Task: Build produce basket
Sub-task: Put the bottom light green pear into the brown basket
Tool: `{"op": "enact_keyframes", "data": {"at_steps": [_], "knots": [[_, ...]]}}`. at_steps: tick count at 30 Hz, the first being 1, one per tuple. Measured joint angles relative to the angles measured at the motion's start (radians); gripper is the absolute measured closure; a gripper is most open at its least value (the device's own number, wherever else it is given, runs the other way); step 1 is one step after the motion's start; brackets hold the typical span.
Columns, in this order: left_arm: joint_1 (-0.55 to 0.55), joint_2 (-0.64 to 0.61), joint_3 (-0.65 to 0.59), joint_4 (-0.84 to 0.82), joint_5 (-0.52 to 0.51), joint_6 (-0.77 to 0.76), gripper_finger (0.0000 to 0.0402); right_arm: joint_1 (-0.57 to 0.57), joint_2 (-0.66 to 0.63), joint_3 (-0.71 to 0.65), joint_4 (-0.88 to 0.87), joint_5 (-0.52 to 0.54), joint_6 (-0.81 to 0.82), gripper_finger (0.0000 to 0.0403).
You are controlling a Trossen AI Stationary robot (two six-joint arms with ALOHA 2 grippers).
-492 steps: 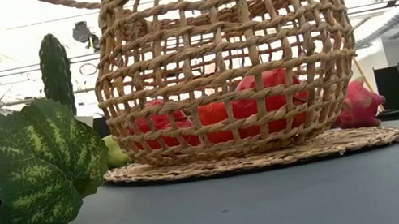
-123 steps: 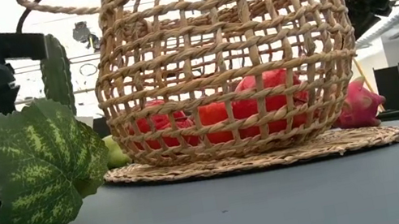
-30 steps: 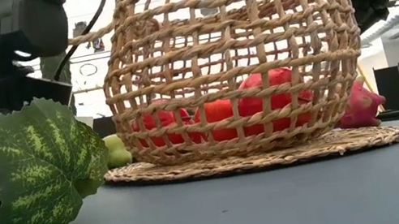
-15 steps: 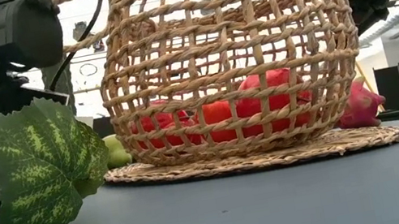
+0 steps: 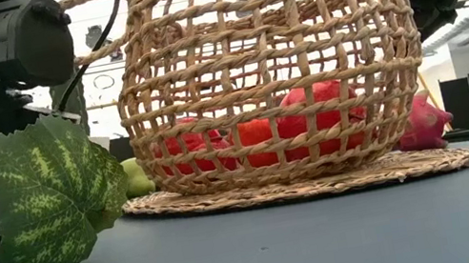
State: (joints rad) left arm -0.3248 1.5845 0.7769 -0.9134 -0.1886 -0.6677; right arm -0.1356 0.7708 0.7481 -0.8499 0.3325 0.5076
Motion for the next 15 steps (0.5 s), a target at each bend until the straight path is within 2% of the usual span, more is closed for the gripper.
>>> {"op": "enact_keyframes", "data": {"at_steps": [6, 15], "knots": [[-0.009, -0.008, 0.02, -0.037, 0.012, -0.026, 0.0398, 0.0, 0.0, 0.0, 0.0, -0.029, 0.0, 0.03], [-0.034, -0.057, 0.116, -0.088, 0.035, -0.017, 0.04, 0.0, 0.0, 0.0, 0.0, -0.027, 0.0, 0.03]]}}
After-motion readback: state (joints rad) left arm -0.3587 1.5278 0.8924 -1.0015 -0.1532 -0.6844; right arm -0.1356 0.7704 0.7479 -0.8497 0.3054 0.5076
